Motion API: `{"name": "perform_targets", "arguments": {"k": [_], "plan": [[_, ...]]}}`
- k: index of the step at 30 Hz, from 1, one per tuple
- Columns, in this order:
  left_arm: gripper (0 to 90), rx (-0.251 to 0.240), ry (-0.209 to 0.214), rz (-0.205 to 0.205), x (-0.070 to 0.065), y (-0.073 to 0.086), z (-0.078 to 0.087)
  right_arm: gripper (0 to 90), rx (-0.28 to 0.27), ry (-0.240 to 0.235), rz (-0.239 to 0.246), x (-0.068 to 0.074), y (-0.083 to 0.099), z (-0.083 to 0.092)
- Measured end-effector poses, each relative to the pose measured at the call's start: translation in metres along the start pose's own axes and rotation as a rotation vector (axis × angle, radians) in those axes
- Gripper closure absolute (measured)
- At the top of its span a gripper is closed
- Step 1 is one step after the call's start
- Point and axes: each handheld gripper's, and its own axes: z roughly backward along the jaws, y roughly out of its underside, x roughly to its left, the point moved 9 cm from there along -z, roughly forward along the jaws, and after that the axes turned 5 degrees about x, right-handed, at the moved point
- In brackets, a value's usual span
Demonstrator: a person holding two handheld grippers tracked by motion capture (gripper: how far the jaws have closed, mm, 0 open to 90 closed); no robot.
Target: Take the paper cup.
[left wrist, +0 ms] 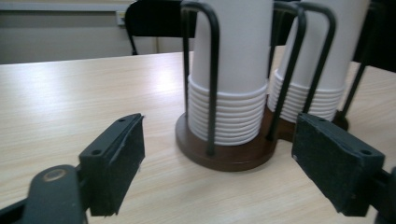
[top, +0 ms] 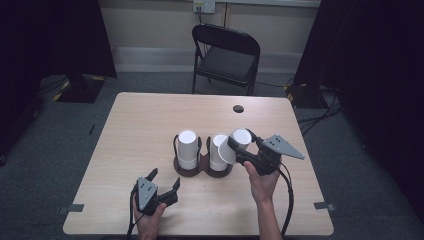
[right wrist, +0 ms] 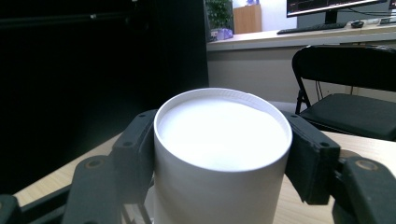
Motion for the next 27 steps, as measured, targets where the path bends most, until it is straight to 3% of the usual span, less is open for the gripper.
{"name": "perform_targets", "arguments": {"k": [5, 6, 10, 13, 20, 27], "plan": [[15.4, -0.003, 0.046, 0.021, -0.005, -0.005, 0.0, 33.4, 0.0, -0.009, -0.051, -0.001, 0.005, 0.01], [15.7, -0.009, 0.048, 0.025, -0.007, -0.007, 0.0, 33.5, 0.002, -0.02, -0.087, -0.001, 0.008, 0.013], [17.8, -0.031, 0.095, 0.021, -0.021, -0.019, 0.0, 33.5, -0.005, -0.036, -0.131, -0.002, 0.011, 0.019], [19.8, -0.047, 0.137, 0.008, -0.033, -0.028, -0.002, 33.5, -0.007, -0.065, -0.209, -0.003, 0.02, 0.025], [24.7, -0.094, 0.224, 0.013, -0.053, -0.037, -0.004, 33.5, -0.005, -0.111, -0.313, -0.001, 0.032, 0.028], [34.3, -0.14, 0.29, -0.031, -0.072, -0.046, -0.008, 33.5, 0.01, -0.17, -0.381, 0.011, 0.037, 0.028]]}}
